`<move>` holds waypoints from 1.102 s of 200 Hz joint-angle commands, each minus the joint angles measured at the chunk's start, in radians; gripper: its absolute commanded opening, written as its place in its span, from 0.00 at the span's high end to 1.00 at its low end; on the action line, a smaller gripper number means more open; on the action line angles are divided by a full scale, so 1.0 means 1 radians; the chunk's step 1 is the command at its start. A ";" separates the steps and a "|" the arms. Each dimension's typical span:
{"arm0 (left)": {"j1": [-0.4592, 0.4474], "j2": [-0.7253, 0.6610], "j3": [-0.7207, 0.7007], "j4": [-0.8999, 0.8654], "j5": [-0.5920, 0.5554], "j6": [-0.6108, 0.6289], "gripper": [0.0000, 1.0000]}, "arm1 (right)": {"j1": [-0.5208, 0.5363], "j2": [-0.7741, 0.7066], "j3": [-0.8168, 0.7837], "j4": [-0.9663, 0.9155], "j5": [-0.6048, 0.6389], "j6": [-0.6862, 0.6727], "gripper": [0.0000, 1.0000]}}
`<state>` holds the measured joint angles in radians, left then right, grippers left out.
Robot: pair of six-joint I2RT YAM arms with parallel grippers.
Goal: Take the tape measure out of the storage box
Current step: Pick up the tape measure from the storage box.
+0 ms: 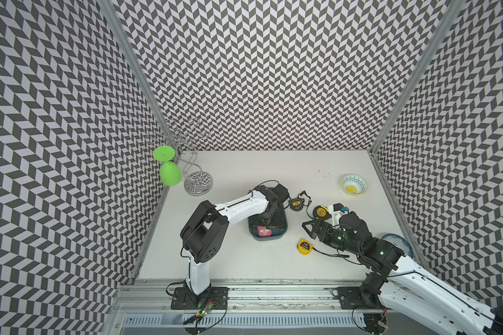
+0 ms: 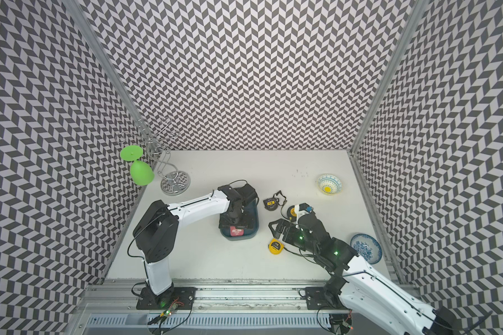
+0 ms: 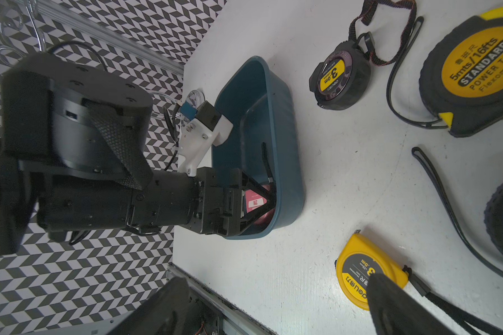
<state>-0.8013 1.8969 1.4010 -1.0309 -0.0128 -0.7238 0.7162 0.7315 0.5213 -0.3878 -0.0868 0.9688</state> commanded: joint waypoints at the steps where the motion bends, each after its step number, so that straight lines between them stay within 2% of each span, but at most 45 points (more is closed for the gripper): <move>1: -0.012 0.004 -0.017 -0.021 -0.050 -0.003 0.02 | -0.008 -0.014 -0.017 0.059 -0.009 -0.006 0.00; 47: -0.013 0.023 -0.084 0.031 -0.048 -0.018 0.03 | -0.010 -0.013 -0.017 0.061 -0.007 -0.009 0.00; 80: -0.013 0.045 -0.082 0.067 -0.034 -0.031 0.06 | -0.012 -0.018 -0.018 0.059 -0.005 -0.010 0.00; 113: -0.014 0.048 -0.068 0.086 -0.016 -0.040 0.12 | -0.014 -0.024 -0.020 0.052 -0.002 -0.010 0.00; 138: -0.013 0.049 -0.069 0.095 -0.009 -0.043 0.21 | -0.015 -0.032 -0.024 0.050 0.000 -0.005 0.00; 169: -0.014 0.052 -0.069 0.102 -0.004 -0.045 0.41 | -0.015 -0.033 -0.022 0.052 -0.003 -0.008 0.00; 180: -0.014 0.052 -0.069 0.100 -0.004 -0.047 0.43 | -0.015 -0.031 -0.019 0.052 -0.003 -0.010 0.00; 208: -0.012 0.033 -0.069 0.091 -0.005 -0.051 0.74 | -0.015 -0.029 -0.017 0.058 -0.010 -0.019 0.00; 220: -0.011 0.022 -0.065 0.084 -0.003 -0.055 0.90 | -0.015 -0.027 -0.016 0.062 -0.014 -0.021 0.00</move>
<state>-0.8112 1.9320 1.3220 -0.9463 -0.0132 -0.7650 0.7082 0.7120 0.5072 -0.3660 -0.0944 0.9676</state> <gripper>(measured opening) 0.620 0.999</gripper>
